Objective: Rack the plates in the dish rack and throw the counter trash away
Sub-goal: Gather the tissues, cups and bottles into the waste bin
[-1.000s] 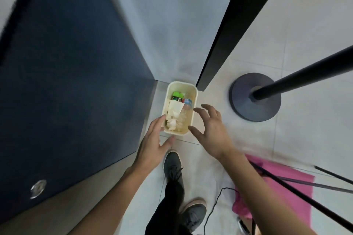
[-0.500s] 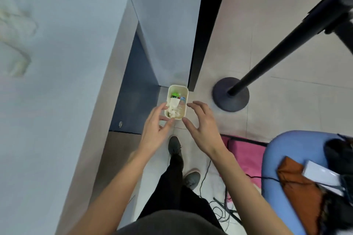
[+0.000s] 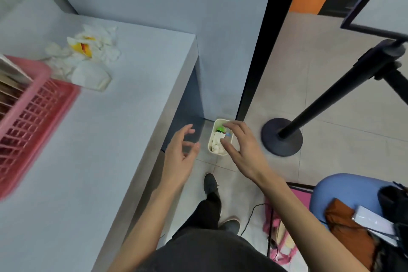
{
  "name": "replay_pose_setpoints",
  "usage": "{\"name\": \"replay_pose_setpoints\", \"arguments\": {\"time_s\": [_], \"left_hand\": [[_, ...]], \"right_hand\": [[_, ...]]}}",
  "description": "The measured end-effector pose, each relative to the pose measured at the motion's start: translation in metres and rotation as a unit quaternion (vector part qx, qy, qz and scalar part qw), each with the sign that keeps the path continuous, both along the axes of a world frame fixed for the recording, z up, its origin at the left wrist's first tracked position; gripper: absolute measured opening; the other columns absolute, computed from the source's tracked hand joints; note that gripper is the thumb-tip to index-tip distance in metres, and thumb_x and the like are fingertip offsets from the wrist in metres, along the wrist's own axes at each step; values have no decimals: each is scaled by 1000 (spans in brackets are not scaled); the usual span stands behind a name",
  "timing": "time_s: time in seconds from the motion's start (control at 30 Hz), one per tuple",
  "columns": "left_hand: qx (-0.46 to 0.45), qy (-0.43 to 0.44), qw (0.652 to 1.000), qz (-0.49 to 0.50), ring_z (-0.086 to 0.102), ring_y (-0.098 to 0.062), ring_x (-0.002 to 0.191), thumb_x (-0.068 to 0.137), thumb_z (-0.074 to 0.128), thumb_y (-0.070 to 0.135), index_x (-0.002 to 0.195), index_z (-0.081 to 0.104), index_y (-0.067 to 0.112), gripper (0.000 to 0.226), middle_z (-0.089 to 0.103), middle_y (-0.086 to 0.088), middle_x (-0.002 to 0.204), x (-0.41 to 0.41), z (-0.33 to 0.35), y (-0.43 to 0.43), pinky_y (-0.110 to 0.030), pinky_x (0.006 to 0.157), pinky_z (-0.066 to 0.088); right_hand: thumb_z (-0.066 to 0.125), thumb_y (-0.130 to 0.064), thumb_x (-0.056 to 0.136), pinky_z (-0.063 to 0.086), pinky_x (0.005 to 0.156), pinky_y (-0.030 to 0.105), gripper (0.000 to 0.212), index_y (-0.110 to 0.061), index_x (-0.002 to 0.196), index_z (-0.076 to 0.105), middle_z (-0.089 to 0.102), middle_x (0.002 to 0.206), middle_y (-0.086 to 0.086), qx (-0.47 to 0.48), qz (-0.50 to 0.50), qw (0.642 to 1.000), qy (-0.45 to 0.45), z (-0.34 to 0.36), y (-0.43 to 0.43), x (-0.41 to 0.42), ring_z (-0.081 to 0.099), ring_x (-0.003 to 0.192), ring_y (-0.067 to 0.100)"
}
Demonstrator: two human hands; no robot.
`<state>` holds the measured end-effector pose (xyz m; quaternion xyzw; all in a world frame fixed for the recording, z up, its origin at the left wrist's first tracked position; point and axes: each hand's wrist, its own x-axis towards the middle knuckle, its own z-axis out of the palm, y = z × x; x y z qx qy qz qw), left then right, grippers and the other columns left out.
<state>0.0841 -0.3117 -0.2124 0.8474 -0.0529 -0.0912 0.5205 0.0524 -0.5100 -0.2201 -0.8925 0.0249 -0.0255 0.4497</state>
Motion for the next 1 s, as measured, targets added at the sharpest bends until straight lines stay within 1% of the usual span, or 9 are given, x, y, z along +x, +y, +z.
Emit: {"name": "replay_pose_setpoints", "arguments": {"time_s": [0.23,0.33,0.43,0.53,0.6,0.7,0.83,0.9,1.0], "left_hand": [[-2,-40,996,84,60,4,93,95,61,12,127,54,33,39,57,17,124,48,35,41,-13,70,52],[62,-72,989,115,60,2,98,94,63,17,128,56,30,37,57,14,129,79,41,69,-12,74,53],[132,-111,972,160,58,-9,111,90,68,21,130,57,27,42,55,8,133,122,43,108,-34,88,55],[183,-132,957,183,48,-19,126,86,71,25,135,52,22,53,50,3,138,167,45,140,-40,93,48],[216,-133,949,185,42,-24,130,82,76,23,138,49,16,62,47,-4,142,196,47,154,-38,97,43],[283,-126,936,168,34,-33,136,76,82,25,144,42,9,81,40,-13,148,234,43,171,-42,113,30],[353,-76,919,159,15,-32,149,71,84,42,155,24,18,106,22,-10,160,268,34,184,-46,121,11],[367,-44,916,155,10,-31,150,70,84,45,157,16,22,113,17,-7,162,277,34,188,-50,120,12],[387,-27,911,138,19,-33,147,70,84,45,158,12,22,116,25,-9,159,284,33,195,-54,116,23]], "right_hand": [[52,-33,99,39,100,23,34,-21,131,53,48,129,-9,4,62,998,-25,34,31,74,46,117,3],[49,-37,99,41,100,25,34,-23,130,53,47,130,-12,4,110,994,-22,42,52,113,47,119,4],[47,-40,99,43,96,24,34,-23,128,54,47,129,-12,-11,148,989,-20,46,70,153,49,114,4],[47,-39,100,40,88,15,32,-24,127,54,48,127,-11,-35,170,985,-13,49,84,190,50,108,3],[47,-39,100,42,90,18,32,-24,127,54,48,126,-10,-43,183,982,-8,49,91,215,49,111,4],[48,-36,100,42,91,22,31,-21,126,56,49,126,-7,-49,199,979,1,48,103,248,50,111,7],[49,-34,100,43,91,24,30,-21,125,56,49,126,-7,-54,220,974,11,42,120,284,52,111,10],[50,-33,99,45,90,25,30,-20,125,57,50,126,-5,-66,232,970,7,38,128,301,54,110,12],[52,-29,98,46,88,26,29,-17,124,57,51,125,-1,-81,254,964,8,37,141,327,57,106,17]]}}
